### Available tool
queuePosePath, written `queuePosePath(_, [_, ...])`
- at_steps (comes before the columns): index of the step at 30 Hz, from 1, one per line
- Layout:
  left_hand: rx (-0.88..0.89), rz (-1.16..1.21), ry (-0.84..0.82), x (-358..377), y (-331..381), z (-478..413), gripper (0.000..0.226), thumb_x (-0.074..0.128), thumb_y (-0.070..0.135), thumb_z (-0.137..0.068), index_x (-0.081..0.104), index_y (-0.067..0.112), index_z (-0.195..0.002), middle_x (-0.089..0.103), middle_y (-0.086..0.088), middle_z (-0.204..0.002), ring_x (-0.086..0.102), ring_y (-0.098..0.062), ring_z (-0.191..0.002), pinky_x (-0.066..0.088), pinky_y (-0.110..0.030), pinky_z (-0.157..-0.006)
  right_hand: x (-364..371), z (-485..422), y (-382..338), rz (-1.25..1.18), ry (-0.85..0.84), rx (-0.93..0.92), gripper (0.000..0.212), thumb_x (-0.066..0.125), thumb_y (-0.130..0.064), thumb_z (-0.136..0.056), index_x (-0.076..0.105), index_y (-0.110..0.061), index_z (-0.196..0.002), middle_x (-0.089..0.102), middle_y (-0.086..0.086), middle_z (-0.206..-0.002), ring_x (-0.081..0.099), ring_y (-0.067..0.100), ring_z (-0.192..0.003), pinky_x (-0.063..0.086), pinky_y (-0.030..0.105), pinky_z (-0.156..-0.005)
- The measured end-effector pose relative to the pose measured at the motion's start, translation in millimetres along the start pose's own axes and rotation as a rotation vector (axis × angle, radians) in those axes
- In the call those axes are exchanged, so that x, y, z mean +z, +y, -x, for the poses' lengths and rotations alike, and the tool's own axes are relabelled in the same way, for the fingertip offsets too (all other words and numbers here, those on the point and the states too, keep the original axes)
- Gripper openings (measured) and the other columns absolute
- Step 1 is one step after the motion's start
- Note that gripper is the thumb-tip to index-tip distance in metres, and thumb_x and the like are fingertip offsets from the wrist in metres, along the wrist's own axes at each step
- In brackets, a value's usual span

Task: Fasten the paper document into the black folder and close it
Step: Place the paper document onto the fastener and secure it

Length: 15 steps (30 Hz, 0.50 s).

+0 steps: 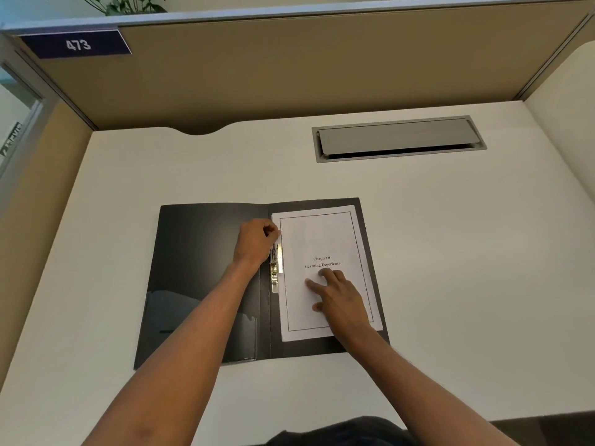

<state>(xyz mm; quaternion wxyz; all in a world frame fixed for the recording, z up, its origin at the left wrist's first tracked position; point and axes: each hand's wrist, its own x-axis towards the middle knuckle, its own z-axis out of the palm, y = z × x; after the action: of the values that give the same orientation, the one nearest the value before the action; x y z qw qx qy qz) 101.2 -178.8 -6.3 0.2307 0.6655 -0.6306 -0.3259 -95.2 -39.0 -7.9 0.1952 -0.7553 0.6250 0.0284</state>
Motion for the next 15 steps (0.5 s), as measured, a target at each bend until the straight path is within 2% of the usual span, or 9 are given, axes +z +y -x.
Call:
queuePosePath(6, [-0.039,-0.007,0.003,1,1,1,0.009,0.071,0.013,-0.095,0.08,0.012,-0.094,0.069,0.009,-0.081,0.062,0.001,-0.072,0.04,-0.005,-0.065,1,1,-3,0.0,-0.007,0.008,0.056,0.061,-0.031,-0.099,0.043,-0.027,-0.152,0.036,0.007,-0.159,0.04,0.027,-0.143,0.04,0.038,-0.115])
queuePosePath(11, [-0.054,-0.016,0.015,0,-3,3,0.008,0.074,0.013,-0.093,0.08,0.012,-0.089,0.07,0.006,-0.079,0.062,0.0,-0.069,0.039,-0.005,-0.063,3,1,-8,0.003,-0.01,0.018,0.056,0.06,-0.032,-0.1,0.042,-0.028,-0.153,0.034,0.007,-0.16,0.038,0.028,-0.144,0.039,0.039,-0.116])
queuePosePath(15, [-0.079,-0.001,0.023,-1,-6,5,0.007,0.075,0.015,-0.092,0.081,0.01,-0.092,0.074,0.001,-0.082,0.063,-0.001,-0.07,0.041,-0.007,-0.064,4,1,-11,-0.013,-0.012,0.028,0.056,0.06,-0.033,-0.1,0.042,-0.028,-0.153,0.033,0.006,-0.16,0.038,0.027,-0.144,0.039,0.038,-0.116])
